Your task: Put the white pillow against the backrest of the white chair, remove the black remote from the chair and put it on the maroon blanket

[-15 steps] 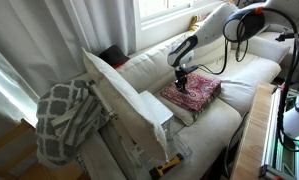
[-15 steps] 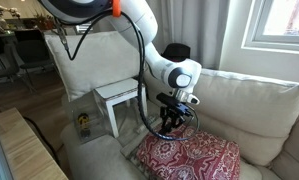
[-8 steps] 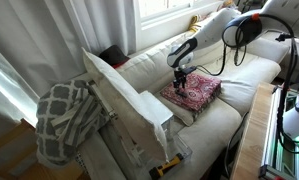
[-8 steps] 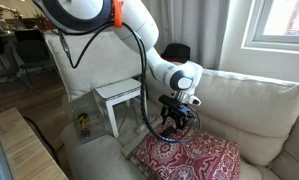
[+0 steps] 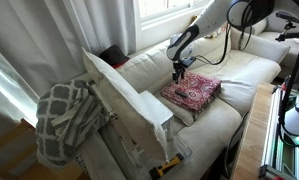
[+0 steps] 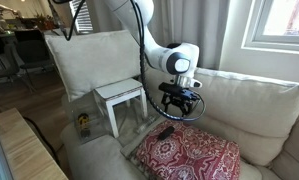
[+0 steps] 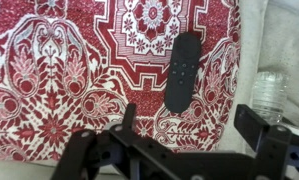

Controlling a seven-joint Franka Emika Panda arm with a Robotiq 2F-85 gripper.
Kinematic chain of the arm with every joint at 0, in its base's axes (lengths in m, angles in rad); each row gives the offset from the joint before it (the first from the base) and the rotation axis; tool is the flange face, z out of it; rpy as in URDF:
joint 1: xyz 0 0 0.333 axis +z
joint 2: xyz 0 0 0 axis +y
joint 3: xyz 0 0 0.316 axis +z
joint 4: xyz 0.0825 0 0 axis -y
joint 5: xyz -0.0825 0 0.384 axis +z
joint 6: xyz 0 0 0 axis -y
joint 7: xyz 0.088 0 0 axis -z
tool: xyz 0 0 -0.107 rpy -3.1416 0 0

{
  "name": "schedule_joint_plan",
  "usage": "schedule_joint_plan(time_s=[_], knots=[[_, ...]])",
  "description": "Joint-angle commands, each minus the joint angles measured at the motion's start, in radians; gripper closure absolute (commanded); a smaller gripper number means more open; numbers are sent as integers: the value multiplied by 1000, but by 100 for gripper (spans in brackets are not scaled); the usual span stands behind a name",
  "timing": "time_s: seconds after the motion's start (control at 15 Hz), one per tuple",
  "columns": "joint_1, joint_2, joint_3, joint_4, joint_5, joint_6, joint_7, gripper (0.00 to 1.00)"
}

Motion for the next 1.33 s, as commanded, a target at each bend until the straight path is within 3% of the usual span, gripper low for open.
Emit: schedule_joint_plan(time_s=[0.0, 0.13, 0.33, 0.8, 1.2, 1.27], knots=[[37, -169, -33, -241, -36, 145, -32, 0], [0, -241, 8, -327, -75, 222, -33, 0], [-50, -357, 64, -466, -34, 304, -30, 0], [-204, -651, 213, -800, 116, 329, -125, 0], [-222, -932, 219, -1097, 287, 320, -252, 0], [-178, -821, 180, -968, 253, 293, -216, 0]])
